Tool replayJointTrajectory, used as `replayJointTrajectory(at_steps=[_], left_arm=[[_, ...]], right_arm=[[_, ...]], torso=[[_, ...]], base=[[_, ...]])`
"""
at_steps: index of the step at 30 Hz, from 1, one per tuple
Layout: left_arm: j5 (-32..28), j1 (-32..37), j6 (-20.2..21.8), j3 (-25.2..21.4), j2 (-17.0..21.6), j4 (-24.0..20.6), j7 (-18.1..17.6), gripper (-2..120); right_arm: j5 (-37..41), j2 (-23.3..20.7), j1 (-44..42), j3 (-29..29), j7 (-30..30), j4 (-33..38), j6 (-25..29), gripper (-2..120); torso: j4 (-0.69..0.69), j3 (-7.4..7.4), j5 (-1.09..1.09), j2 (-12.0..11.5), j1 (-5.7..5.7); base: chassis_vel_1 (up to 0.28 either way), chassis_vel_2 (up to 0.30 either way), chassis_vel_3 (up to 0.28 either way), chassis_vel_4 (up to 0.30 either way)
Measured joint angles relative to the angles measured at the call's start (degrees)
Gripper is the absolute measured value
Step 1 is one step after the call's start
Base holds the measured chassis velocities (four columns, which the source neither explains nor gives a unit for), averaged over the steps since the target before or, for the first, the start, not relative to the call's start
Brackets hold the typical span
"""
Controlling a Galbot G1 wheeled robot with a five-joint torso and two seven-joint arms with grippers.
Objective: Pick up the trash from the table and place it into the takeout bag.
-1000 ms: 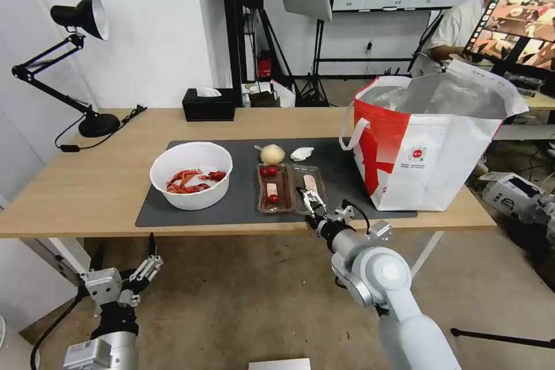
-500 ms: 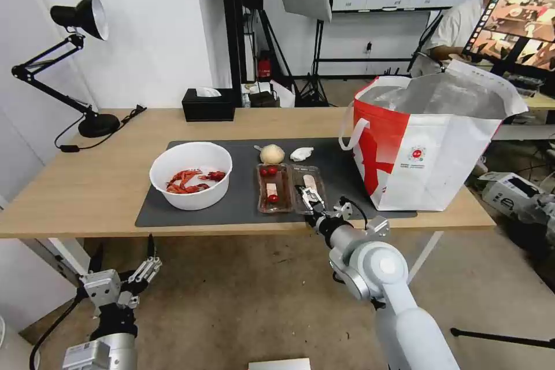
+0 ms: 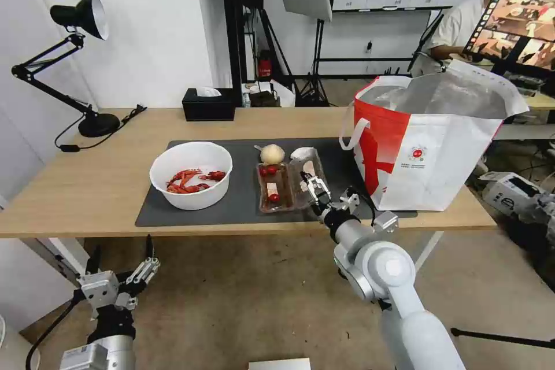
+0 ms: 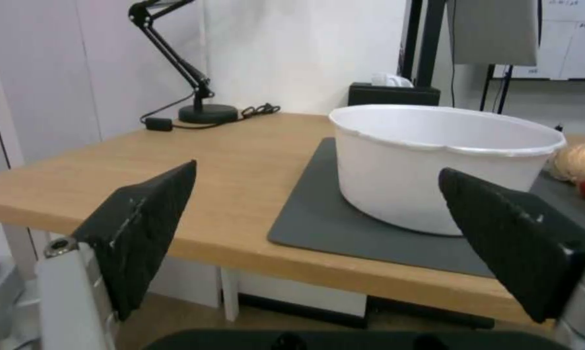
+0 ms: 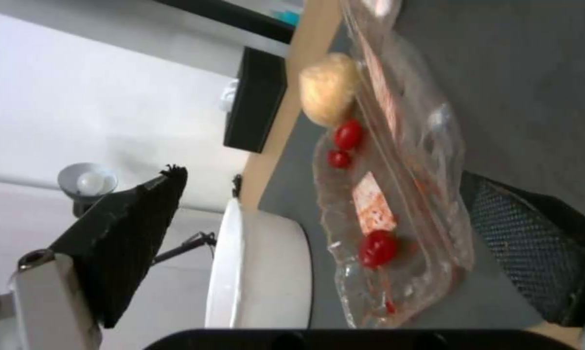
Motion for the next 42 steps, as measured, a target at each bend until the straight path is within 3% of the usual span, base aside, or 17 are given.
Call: replayJointTrajectory(at_steps=[18, 25, 28, 33, 42], left_arm=[[-0.3, -0.3, -0.3, -0.5, 0.5, 0.0, -0.1, 100], [-0.4, -0.5, -0.3, -1.1, 0.9, 0.7, -0.1, 100], [-0.4, -0.5, -0.3, -1.0, 0.9, 1.0, -0.1, 100], [-0.4, -0.7, -0.3, -0.9, 0.9, 1.3, -0.2, 100], [-0.4, -0.8, -0.1, -1.0, 1.0, 1.0, -0.2, 100]], right_arm=[[2.2, -1.9, 5.3, -1.4, -4.2, -0.8, -3.8, 100], [5.2, -1.0, 10.3, -4.2, 0.6, -6.3, -11.1, 100], [8.1, 0.5, 11.8, -4.8, 6.7, -8.7, -15.7, 100], [9.0, 1.2, 12.0, -4.7, 7.6, -9.8, -16.5, 100], [8.5, -0.6, 11.9, -3.6, 3.2, -8.6, -14.6, 100]], torso=[[0.0, 0.0, -0.01, 0.0, 0.0], [0.01, 0.0, -0.01, 0.0, 0.0], [0.02, 0.0, -0.01, 0.0, 0.0], [0.0, 0.0, -0.01, 0.0, 0.0], [0.0, 0.0, -0.01, 0.0, 0.0]], base=[[0.0, 0.0, 0.0, 0.0], [0.0, 0.0, 0.0, 0.0], [0.0, 0.0, 0.0, 0.0], [0.0, 0.0, 0.0, 0.0], [0.0, 0.0, 0.0, 0.0]])
